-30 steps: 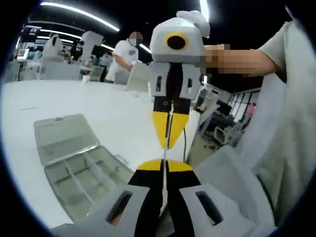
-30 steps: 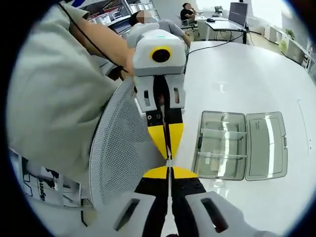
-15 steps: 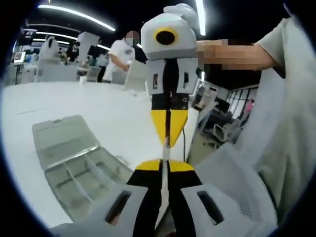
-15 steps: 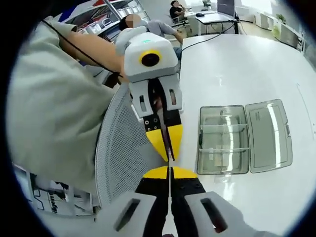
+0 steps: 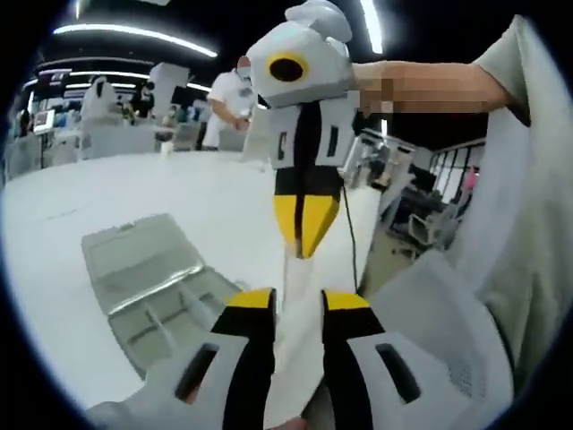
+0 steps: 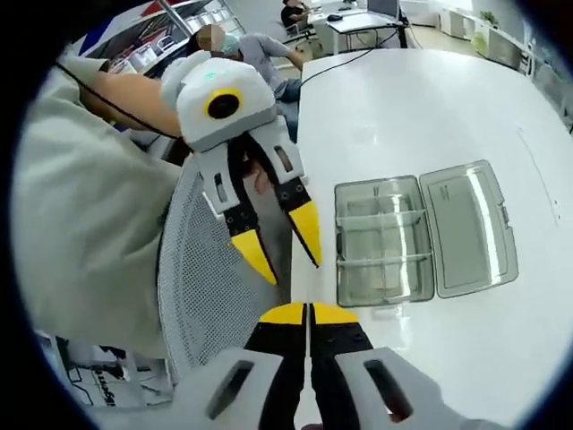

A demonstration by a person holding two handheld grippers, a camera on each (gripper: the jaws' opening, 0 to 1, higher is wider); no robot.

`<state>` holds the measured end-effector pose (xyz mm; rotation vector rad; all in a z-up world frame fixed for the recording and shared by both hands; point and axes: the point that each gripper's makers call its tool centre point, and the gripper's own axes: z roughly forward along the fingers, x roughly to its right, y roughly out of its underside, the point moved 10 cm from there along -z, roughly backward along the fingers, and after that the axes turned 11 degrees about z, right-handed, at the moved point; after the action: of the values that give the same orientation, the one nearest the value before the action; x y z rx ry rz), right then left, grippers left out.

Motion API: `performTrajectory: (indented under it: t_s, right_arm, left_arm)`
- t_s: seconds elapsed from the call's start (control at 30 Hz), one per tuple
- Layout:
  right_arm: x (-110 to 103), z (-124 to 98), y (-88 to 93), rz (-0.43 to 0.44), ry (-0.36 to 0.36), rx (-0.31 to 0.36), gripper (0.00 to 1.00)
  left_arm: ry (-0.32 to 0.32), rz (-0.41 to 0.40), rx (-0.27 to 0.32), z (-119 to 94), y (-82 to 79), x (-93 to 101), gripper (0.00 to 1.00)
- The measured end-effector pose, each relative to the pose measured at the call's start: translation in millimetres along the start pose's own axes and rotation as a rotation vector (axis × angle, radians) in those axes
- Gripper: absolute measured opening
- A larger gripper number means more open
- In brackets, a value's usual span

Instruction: Insert the divider into the dual guide fixture by aligning both edges with the guide slots and pushing it downward to the bottom, including one-sided entry, uneven engagement, binding, and posture correction.

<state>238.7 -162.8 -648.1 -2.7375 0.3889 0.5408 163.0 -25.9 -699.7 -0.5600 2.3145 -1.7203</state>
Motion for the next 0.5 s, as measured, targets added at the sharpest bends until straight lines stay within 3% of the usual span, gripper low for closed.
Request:
performTrajectory:
  t_s: [0.1,0.3,0.5]
  right_arm:
    - [4.9,-2.3,-2.4,0.077,0.027,0.020,0.00]
    - [3.8,-3.5,-7.3,0.130,0.022,0.030,0.00]
    - [5.4,-2.9,-6.8,0.158,0.026,0.027,0.00]
  left_arm:
    - [-0.002,0.015,-0.003,0.7,-4.2,2.5,0.17]
    - [-0.005,0.025,-0.010,4.4,-6.6,5.9,0.17]
    - [-0.054,0.020,-0.018,0.3,-3.9,2.3,0.19]
